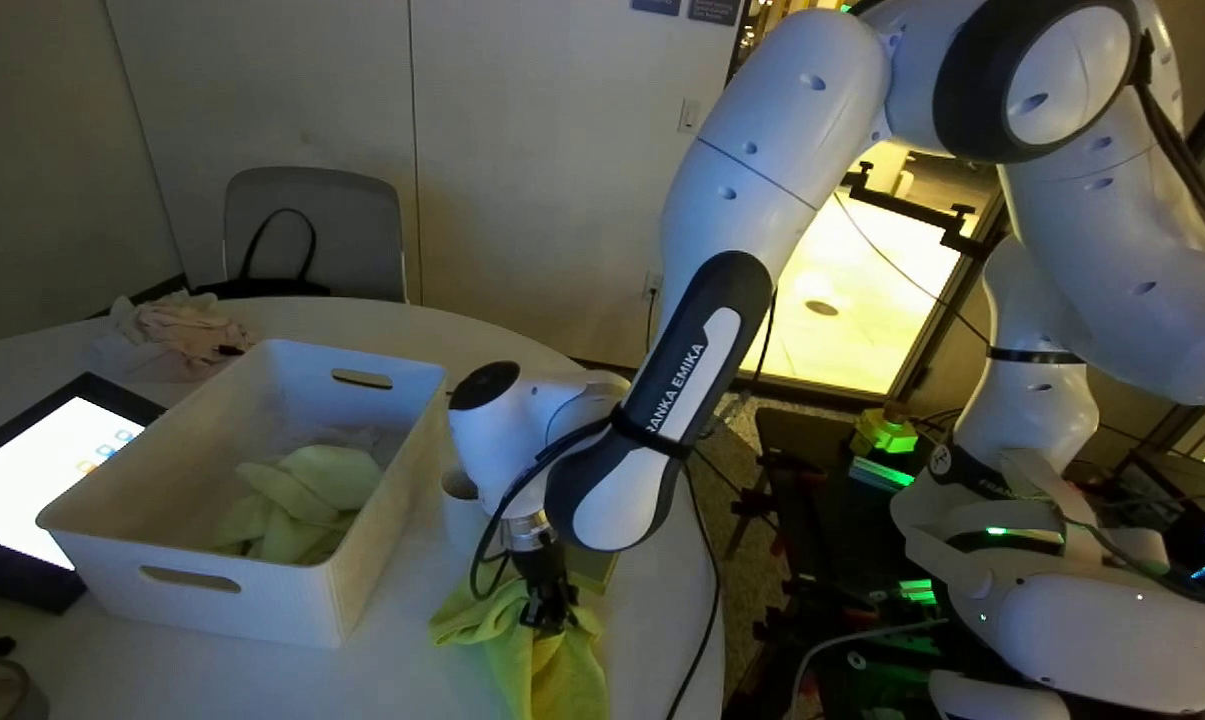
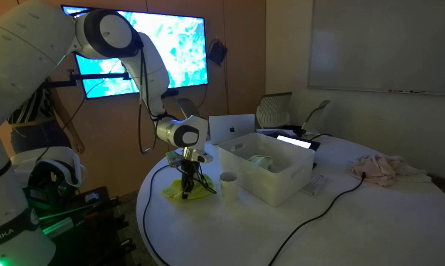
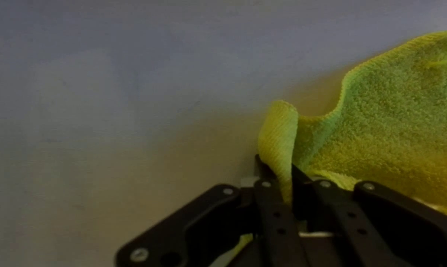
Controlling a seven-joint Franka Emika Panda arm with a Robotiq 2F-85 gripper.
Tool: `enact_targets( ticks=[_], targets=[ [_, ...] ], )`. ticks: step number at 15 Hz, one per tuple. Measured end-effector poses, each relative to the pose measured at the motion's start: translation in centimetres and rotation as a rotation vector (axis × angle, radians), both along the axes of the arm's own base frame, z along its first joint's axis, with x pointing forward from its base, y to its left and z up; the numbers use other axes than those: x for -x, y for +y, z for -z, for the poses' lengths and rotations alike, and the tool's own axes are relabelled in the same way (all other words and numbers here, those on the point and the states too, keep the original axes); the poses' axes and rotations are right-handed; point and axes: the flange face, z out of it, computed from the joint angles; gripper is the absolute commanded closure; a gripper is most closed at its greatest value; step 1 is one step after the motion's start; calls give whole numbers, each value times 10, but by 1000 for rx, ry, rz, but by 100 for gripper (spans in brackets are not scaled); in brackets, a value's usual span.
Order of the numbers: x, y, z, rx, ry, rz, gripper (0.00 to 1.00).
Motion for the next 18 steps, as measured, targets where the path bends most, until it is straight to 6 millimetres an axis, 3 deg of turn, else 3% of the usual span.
enact_targets(
  ticks=[5,7,8,9,13,18],
  targets=[
    [4,-37,-8,27,-4,60,98],
    [2,-50,-10,39,-15,94,92],
    [0,-55,-11,41,-20,113,65],
    [-1,-61,-12,43,-24,129,65],
    [-4,-77,-23,33,-56,184,35],
    [-2,-86,-56,13,-121,209,1]
  ],
)
